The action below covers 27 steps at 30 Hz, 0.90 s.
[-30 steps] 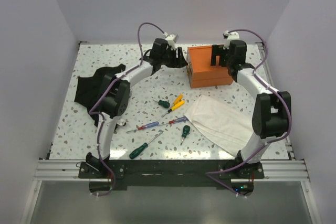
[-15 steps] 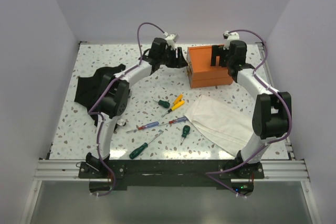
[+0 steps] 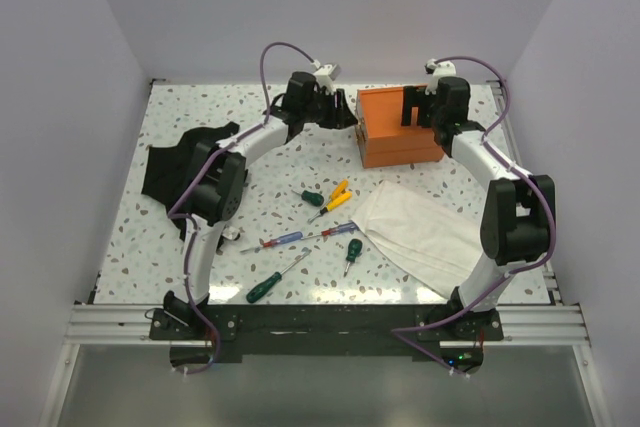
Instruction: Sort the tools into containers
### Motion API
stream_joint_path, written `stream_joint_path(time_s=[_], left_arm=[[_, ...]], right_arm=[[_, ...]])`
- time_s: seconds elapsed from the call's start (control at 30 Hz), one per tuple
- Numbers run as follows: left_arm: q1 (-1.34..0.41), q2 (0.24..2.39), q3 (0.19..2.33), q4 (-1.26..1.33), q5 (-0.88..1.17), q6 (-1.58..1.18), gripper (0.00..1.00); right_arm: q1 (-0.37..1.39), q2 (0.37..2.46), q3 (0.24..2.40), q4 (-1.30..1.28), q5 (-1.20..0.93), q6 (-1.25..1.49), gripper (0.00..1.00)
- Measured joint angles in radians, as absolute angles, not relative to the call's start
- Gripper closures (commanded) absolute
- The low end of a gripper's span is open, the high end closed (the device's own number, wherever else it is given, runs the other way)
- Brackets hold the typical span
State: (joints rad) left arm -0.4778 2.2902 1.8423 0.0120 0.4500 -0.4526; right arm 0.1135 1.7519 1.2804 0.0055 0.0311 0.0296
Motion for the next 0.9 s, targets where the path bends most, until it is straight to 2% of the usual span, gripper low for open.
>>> stream_joint_path(time_s=[0.27, 0.4, 0.73, 0.9], left_arm=[[-0.474, 2.285, 1.795, 0.075, 0.506, -0.461, 0.49], [-0.471, 2.278, 1.785, 0.084, 0.510, -0.461, 0.43], [-0.483, 2.215, 1.767, 0.118, 0.558, -0.454, 0.41], [-0.486, 2.214, 1.767, 0.100, 0.512, -0.461, 0.40]], right_arm=[[0.113, 1.753, 1.280, 0.006, 0.031, 0.030, 0.02], [0.113, 1.753, 1.281, 0.006, 0.031, 0.029, 0.02], [0.113, 1.754, 1.281, 0.006, 0.031, 0.029, 0.02], [0.113, 1.755, 1.281, 0.009, 0.031, 0.028, 0.02]])
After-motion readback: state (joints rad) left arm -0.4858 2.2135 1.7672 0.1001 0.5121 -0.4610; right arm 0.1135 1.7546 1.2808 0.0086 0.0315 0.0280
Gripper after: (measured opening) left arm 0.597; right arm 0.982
